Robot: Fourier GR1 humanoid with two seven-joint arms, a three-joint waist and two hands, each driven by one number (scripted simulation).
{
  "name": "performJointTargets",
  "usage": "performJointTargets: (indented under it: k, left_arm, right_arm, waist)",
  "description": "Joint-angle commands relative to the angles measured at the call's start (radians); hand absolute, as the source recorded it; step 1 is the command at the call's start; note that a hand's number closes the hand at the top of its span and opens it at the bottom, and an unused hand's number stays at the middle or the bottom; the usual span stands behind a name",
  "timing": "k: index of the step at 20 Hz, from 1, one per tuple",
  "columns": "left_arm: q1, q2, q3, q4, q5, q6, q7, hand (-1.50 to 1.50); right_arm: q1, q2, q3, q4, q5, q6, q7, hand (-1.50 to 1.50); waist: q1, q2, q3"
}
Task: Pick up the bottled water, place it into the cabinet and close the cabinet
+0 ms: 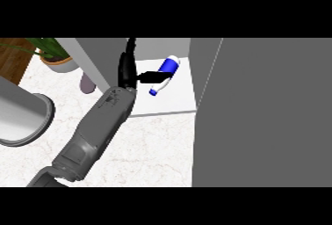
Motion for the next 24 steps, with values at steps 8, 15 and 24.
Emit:
performJointTargets:
  k: [8,15,24]
  left_arm:
    - [0.003,0.042,0.167,0.047,0.129,-0.320,-0.298,-1.50]
    - [0.024,0.026,0.173,-0.019,0.156,-0.397,-0.294,-1.50]
    - [0.258,0.010,0.045,-0.356,0.196,-0.443,-0.209,-1.50]
  right_arm:
    - [0.026,-0.013,0.004,-0.081,0.008,-0.035,0.049,-1.50]
    - [0.023,-0.021,-0.024,-0.088,-0.001,-0.044,0.044,-1.50]
    - [0.048,-0.005,0.004,-0.072,0.022,-0.067,0.020,-1.50]
  waist:
    - [0.040,0.005,-0.008]
    - [0.067,-0.005,-0.007]
    - [0.102,-0.019,-0.007]
